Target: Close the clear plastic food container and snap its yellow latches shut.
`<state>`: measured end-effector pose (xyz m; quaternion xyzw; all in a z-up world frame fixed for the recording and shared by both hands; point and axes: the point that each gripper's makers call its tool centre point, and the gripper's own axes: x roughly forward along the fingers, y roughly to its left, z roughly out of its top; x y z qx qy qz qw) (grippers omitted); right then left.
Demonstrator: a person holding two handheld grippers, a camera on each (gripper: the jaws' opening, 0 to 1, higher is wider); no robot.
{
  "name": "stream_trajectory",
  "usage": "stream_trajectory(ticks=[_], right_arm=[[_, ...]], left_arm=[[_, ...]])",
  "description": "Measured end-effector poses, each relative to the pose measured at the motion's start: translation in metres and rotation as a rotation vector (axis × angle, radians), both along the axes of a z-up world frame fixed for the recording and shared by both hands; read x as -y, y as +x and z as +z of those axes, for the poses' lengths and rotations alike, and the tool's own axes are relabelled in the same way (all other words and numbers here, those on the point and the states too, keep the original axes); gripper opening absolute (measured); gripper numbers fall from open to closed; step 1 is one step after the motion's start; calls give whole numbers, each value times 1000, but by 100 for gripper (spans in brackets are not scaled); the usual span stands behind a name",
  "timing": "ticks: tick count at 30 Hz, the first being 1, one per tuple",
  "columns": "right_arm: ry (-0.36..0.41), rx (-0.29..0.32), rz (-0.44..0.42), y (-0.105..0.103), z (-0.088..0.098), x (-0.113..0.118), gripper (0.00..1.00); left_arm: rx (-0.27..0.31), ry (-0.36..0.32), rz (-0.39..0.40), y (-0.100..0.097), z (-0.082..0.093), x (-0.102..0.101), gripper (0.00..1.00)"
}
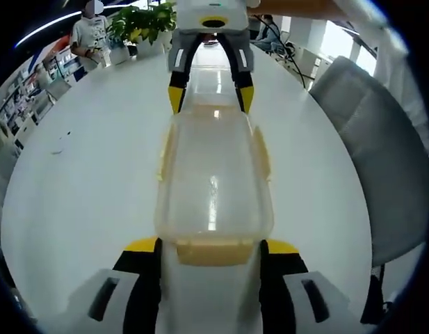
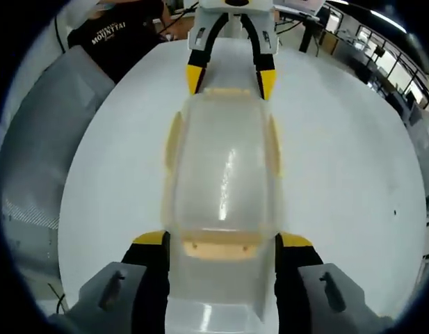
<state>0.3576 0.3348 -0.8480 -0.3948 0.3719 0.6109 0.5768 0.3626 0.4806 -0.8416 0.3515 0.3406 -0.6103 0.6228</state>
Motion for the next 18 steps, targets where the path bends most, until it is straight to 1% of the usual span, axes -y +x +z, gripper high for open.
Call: stream_trajectory(ticks=[6, 7, 9, 15, 18], right_arm=[[-16, 2, 6, 0, -1, 0, 58], [-18, 0, 2, 0, -1, 0, 58], [-24, 0, 4, -1, -1, 0, 57], [-42, 0, -3, -2, -1, 1, 56], [-53, 1, -4, -1, 0, 4, 51]], left_arm=[[2, 38, 12, -3, 1, -3, 44], [3, 41, 13, -3, 1, -3, 42], [1, 48, 9, -5, 1, -5, 34], [3, 52, 15, -5, 0, -5, 34], [2, 55, 13, -6, 0, -5, 34]])
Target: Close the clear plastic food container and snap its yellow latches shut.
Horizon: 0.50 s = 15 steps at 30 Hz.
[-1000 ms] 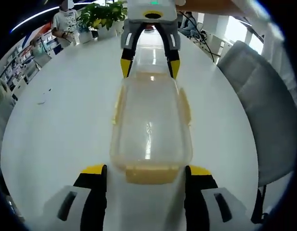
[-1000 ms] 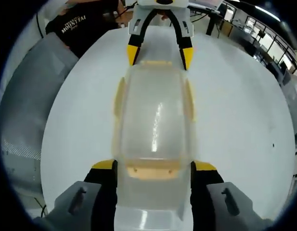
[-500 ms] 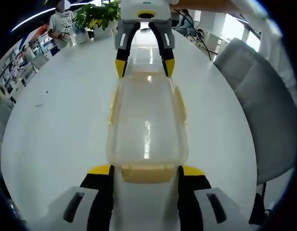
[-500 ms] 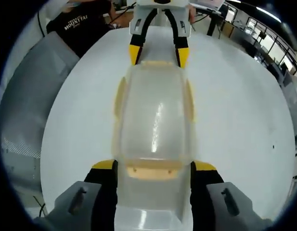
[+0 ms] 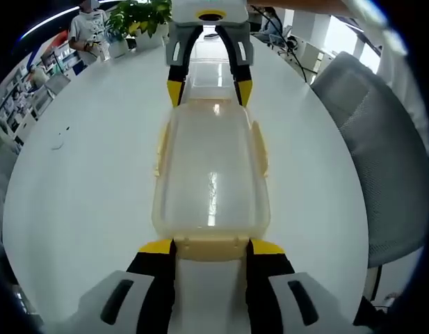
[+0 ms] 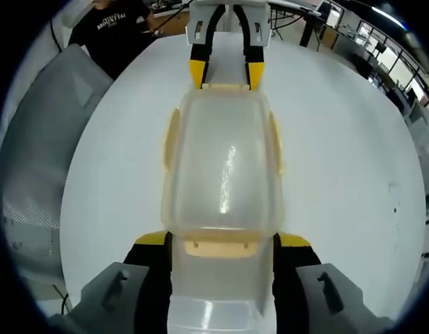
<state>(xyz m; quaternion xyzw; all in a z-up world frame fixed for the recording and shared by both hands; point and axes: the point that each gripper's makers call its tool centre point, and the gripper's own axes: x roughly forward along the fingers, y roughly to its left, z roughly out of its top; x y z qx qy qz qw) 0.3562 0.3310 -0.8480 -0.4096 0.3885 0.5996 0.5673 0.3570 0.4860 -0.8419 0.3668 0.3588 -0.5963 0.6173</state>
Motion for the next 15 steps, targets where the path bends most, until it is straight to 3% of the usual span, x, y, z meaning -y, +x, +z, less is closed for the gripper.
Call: stream_trajectory(ticks=[2, 15], right_arm=[[-11, 1, -31, 2, 2, 3, 37], [-55, 0, -24, 3, 1, 1, 36]], left_arm=[[-1, 1, -5, 0, 0, 0, 34], [-6, 45, 3, 1, 3, -1, 34]])
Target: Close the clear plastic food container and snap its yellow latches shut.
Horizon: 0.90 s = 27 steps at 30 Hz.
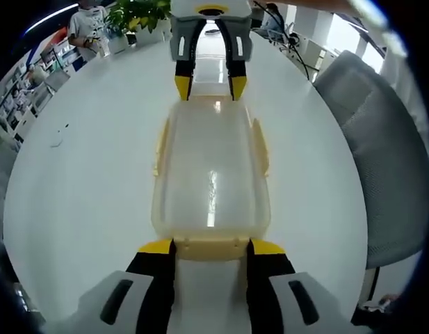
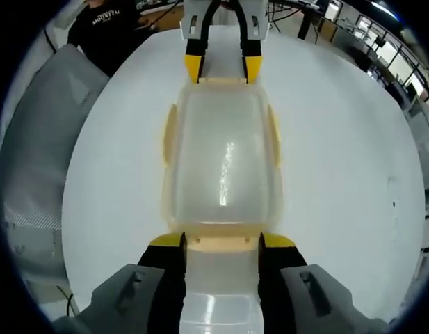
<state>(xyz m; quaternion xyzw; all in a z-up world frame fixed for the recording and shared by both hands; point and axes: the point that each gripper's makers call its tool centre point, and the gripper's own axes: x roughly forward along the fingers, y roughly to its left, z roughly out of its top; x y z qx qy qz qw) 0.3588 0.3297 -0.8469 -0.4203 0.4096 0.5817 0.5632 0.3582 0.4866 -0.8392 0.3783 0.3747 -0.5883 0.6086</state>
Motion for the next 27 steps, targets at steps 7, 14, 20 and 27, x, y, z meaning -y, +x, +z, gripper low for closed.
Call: stream_trajectory(ticks=[7, 14, 20, 27], right_arm=[[-64, 1, 11, 0, -1, 0, 36], [-154, 4, 41, 1, -3, 1, 37], [-146, 0, 11, 2, -3, 3, 37], [-218, 4, 13, 1, -3, 3, 37]], left_arm=[[0, 58, 0, 1, -1, 0, 34], [-4, 37, -1, 4, -2, 0, 35], [-4, 42, 5, 4, -3, 2, 35], [-10, 13, 29, 3, -2, -1, 33]])
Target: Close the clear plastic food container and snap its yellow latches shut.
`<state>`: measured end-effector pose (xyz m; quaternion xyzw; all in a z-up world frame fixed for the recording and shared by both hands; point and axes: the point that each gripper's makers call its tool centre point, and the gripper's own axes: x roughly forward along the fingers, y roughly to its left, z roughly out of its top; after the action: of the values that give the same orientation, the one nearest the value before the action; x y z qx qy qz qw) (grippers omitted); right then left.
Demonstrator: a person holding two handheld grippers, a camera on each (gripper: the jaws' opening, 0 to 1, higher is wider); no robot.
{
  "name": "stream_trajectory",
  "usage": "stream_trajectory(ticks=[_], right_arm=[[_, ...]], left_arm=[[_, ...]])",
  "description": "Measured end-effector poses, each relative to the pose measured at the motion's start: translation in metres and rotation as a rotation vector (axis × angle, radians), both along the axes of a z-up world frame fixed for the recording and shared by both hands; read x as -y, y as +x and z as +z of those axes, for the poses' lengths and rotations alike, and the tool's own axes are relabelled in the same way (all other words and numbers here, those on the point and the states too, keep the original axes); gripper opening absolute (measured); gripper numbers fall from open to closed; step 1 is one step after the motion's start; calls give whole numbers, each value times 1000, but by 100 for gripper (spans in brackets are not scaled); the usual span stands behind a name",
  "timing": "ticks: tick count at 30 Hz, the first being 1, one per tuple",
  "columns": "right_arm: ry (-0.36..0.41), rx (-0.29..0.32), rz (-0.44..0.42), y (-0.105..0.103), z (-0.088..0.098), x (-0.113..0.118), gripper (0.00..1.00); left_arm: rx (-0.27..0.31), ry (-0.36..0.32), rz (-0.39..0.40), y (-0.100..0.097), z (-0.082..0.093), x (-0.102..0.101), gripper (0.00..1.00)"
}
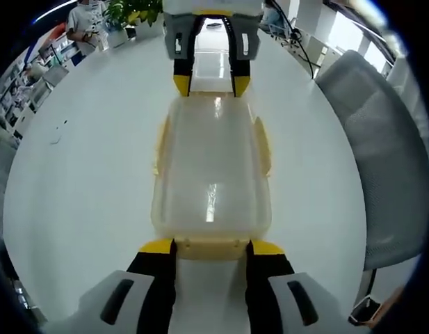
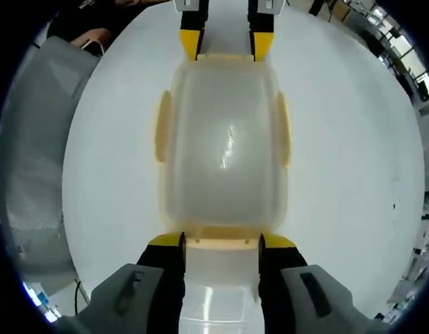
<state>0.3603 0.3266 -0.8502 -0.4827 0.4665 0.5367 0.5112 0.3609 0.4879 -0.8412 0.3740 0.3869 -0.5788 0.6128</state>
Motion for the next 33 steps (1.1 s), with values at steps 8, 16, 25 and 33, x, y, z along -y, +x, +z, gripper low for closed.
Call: stream_trajectory(ticks=[8, 16, 25, 33], right_arm=[[-27, 4, 4, 1, 0, 1, 35], [6, 42, 64, 1, 4, 4, 35], [113, 25, 33, 3, 33, 0, 35], [151, 41, 48, 0, 52, 10, 35]], left_arm=[[-1, 18, 11, -2, -1, 1, 33], [-84, 71, 51, -13, 2, 4, 33], [-22, 93, 40, -5, 29, -1, 33], [-6, 112, 47, -10, 49, 11, 33]])
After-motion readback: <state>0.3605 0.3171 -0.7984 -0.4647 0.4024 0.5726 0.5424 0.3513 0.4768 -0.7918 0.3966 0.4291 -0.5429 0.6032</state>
